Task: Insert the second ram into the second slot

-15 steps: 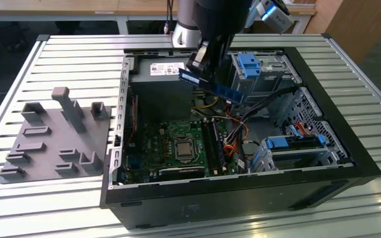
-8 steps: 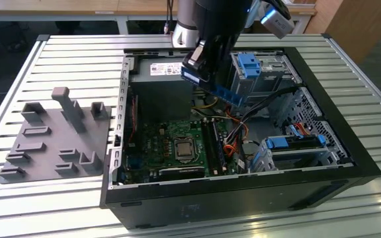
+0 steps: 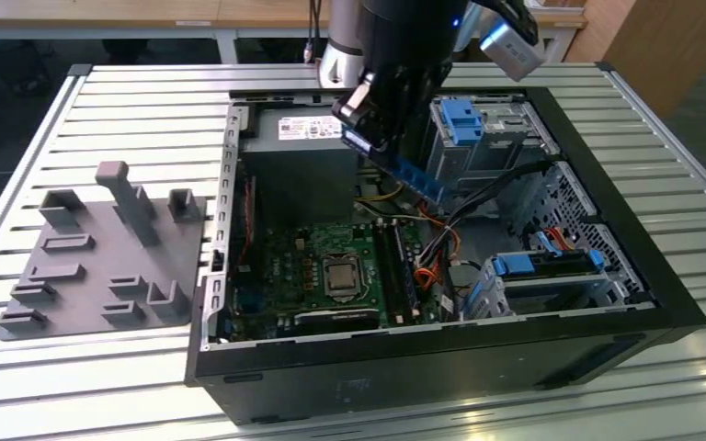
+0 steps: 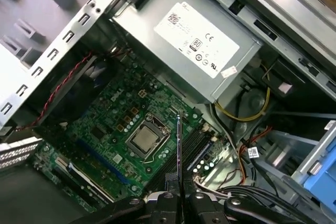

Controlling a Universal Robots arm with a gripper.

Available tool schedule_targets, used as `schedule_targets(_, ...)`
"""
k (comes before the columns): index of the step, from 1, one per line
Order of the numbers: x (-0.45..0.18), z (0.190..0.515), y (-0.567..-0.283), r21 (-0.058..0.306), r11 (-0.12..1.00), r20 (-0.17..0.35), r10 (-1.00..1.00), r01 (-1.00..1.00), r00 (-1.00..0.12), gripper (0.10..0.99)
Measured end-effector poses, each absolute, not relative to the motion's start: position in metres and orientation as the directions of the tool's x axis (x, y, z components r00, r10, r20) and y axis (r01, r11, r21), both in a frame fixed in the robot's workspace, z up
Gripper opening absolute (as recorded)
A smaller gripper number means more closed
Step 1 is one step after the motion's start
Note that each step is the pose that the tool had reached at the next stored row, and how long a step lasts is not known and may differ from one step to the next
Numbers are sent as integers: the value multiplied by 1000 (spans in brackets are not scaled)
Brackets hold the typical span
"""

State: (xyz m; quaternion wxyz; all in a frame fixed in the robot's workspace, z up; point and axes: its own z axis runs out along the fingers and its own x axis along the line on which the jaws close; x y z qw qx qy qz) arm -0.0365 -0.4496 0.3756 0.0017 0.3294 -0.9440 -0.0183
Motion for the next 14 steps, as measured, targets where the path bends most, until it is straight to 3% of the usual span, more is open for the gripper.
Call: schedule_targets(14,-37,375,-450,34,912,-8,-408,-408,-913,137)
